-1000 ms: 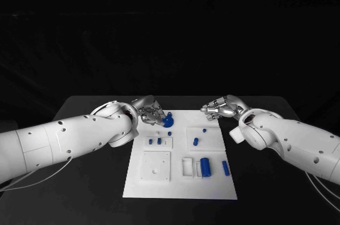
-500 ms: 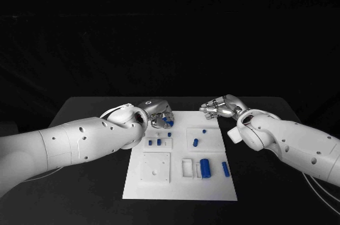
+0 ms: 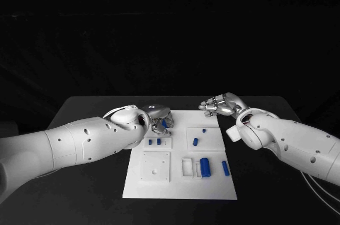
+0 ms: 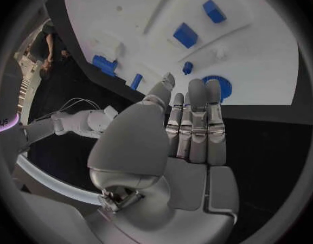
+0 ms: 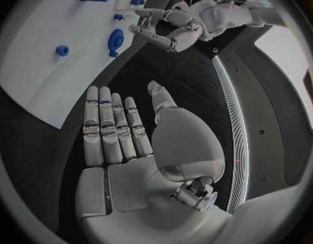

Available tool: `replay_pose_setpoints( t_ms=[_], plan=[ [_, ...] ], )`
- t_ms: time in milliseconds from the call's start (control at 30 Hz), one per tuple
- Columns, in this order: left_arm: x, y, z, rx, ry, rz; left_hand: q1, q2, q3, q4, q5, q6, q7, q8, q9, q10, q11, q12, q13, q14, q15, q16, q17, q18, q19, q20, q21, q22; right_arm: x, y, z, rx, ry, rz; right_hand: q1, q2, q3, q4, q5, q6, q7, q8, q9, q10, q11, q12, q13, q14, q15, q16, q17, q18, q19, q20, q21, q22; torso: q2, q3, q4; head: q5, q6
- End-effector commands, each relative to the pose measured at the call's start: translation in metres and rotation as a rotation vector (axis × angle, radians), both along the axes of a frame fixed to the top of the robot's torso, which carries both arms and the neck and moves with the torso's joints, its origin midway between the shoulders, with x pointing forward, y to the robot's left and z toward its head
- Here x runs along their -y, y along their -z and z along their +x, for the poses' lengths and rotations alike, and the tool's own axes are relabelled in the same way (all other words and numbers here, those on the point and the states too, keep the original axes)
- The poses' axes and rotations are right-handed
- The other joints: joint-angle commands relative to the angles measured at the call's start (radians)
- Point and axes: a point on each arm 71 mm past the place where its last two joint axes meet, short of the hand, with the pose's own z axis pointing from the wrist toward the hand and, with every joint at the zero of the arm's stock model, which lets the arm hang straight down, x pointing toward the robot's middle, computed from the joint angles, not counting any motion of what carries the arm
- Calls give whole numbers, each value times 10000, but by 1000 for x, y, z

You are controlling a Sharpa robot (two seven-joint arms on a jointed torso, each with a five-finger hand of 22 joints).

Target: Assemble the parts on the task board

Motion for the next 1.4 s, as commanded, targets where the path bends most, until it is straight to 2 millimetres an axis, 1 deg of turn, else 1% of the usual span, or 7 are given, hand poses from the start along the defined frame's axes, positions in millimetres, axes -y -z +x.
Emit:
replay_pose_setpoints(
  t_ms=[33,333,500,867,1000,1200,1400],
  plan=[
    [4,6,-2,-161,310,432,109,-14,15,58,46,-80,5,-12,-16,-85,2,-45,-15,-28,-9,129,-81,50,128,-9,-77,181,-2,-2,0,221,-6,118,-4,-73,23,-43,64,4,59,-38,-14,-84,-28,-56,-9,-87,13,-23,-15,144,-81,24,-20,-12,11,-11,-3,9,-11],
    [3,12,0,82,231,299,151,-14,129,46,138,-204,15,-15,-21,-136,15,-49,-18,-45,-19,368,-216,60,218,-22,-133,224,-3,-3,-1,258,-13,136,4,-81,34,-38,81,-1,62,-40,-15,-100,-25,-54,-10,-104,19,-23,-16,150,-97,33,-16,-12,5,-11,9,-2,-29],
    [4,13,2,224,196,197,173,-17,222,37,182,-386,8,-21,-34,-312,39,-50,-20,-58,-17,411,-250,77,220,-19,-92,226,-3,-3,-1,263,-31,142,9,-84,49,-29,104,2,62,-37,-14,-103,-24,-50,-9,-112,21,-22,-16,155,-107,40,-14,-11,-6,-13,1,1,-41],
    [5,19,3,129,130,262,192,28,353,27,208,-394,25,-15,-32,-323,40,-51,-22,-46,-26,557,-249,92,221,-28,33,236,-4,-4,-2,260,-71,155,12,-100,58,-25,128,6,61,-37,-14,-111,-22,-53,-10,-113,23,-22,-15,159,-111,42,-14,-11,-5,-4,3,-17,-53],
    [5,23,3,114,85,280,182,39,518,-14,236,-383,37,-16,-33,-286,34,-54,-24,-8,-39,757,-223,109,217,-45,252,248,-4,-4,-2,260,-69,155,14,-107,81,-19,149,4,60,-39,-14,-110,-22,-52,-10,-121,24,-22,-16,161,-114,45,-14,-11,-13,-4,1,-13,-52],
    [3,27,5,66,-1,356,135,69,907,-67,322,-308,87,-15,-32,-153,17,-56,-26,3,-51,1439,-96,162,152,-61,806,258,-4,-4,-2,259,-73,154,14,-108,82,-19,149,4,60,-39,-14,-111,-21,-52,-10,-123,24,-23,-16,160,-116,46,-15,-11,-12,0,4,-31,-76],
    [3,30,5,33,-34,374,65,96,1258,-77,349,-208,110,-14,-31,-17,-9,-59,-27,64,-70,1703,-99,192,60,-80,1259,254,-4,-4,-2,258,-77,153,14,-108,82,-19,149,4,60,-39,-14,-111,-21,-52,-10,-123,24,-23,-16,160,-116,46,-15,-11,-10,-5,10,-57,-76]
  ],
)
